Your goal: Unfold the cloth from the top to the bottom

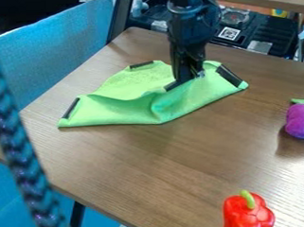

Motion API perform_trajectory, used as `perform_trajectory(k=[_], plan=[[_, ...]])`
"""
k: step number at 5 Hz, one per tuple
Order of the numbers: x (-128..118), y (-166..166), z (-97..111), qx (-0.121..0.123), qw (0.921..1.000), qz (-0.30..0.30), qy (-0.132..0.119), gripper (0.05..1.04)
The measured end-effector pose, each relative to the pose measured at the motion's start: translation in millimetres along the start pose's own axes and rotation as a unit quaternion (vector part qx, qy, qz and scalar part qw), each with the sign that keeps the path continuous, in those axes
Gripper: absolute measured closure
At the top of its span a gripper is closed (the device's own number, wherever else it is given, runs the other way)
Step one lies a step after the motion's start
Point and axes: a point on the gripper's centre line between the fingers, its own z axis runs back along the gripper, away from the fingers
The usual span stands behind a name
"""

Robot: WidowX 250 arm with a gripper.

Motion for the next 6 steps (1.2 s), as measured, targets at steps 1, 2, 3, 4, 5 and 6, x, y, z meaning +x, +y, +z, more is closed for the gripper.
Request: perform_trajectory(k=[1,2,3,4,5,6], plan=[[-6,-11,1,-0.027,0.9996,-0.002,0.01,1.033],[-10,-29,5,-0.044,0.9985,-0.023,0.021,1.033],[-18,-46,3,-0.073,0.9957,-0.04,0.04,1.033],[-24,-63,10,-0.092,0.9935,-0.055,0.04,1.033],[-32,-78,14,-0.109,0.9907,-0.069,0.044,1.033],[-37,-93,17,-0.124,0.9877,-0.082,0.048,1.033]])
